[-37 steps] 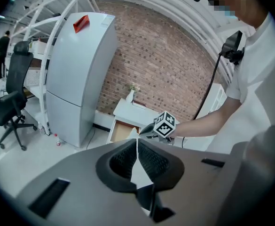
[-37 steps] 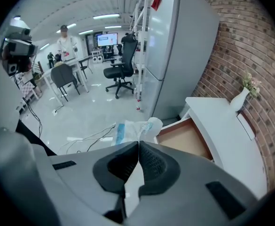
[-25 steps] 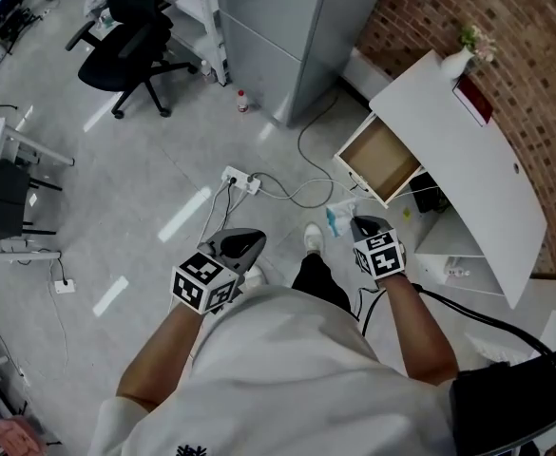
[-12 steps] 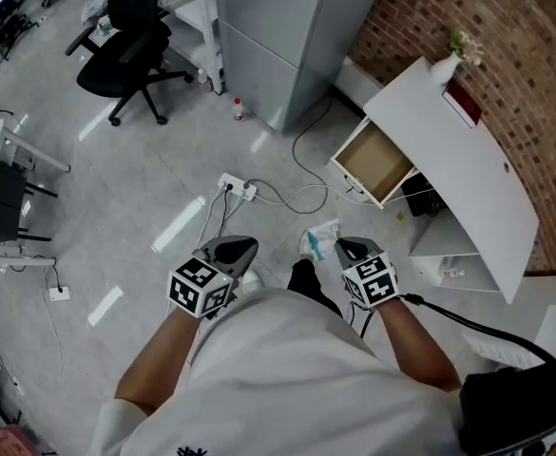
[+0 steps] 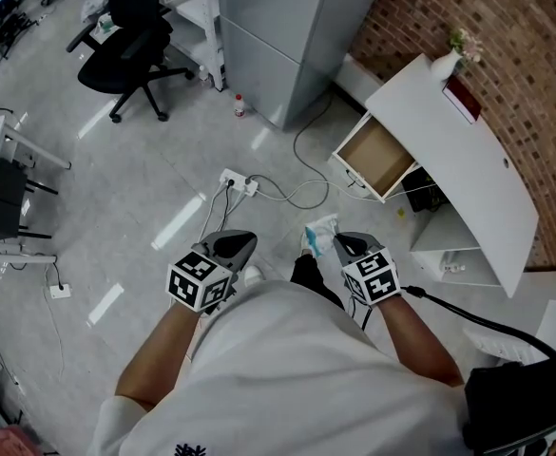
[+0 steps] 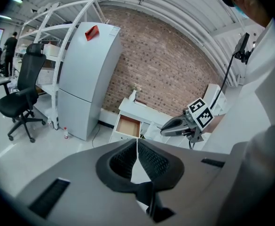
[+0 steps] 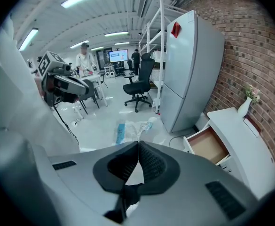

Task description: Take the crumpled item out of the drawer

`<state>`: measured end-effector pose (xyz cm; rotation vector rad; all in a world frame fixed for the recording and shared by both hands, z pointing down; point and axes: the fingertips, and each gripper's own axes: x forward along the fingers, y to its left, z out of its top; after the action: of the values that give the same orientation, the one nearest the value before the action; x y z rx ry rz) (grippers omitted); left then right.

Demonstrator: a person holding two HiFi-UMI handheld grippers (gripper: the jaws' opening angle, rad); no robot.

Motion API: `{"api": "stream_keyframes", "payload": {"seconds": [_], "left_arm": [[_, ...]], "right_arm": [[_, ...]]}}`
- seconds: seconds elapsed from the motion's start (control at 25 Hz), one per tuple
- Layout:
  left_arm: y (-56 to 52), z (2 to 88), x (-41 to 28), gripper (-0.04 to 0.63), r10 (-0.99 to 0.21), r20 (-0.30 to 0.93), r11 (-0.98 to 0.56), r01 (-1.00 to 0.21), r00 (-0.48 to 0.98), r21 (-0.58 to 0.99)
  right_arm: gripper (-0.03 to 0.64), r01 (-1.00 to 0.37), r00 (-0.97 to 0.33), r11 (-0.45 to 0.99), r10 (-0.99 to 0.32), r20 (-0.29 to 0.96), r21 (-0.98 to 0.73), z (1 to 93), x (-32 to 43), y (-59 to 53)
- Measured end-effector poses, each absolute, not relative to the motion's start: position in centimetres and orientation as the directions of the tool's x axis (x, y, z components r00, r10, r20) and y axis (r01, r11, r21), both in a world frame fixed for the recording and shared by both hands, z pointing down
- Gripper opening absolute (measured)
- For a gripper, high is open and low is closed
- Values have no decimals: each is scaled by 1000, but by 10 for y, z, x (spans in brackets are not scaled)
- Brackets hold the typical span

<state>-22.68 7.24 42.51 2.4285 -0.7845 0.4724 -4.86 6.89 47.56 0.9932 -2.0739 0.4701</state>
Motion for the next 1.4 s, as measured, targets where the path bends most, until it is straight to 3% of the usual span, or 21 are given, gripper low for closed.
{"api": "stream_keyframes", "payload": {"seconds": [1.4], "left_arm": [[79,439,-238,25,-414,506,-669,-630,757,395]], "right_arm": [[29,-756,-448,654,-484,752,-29,468,-72,70]]}}
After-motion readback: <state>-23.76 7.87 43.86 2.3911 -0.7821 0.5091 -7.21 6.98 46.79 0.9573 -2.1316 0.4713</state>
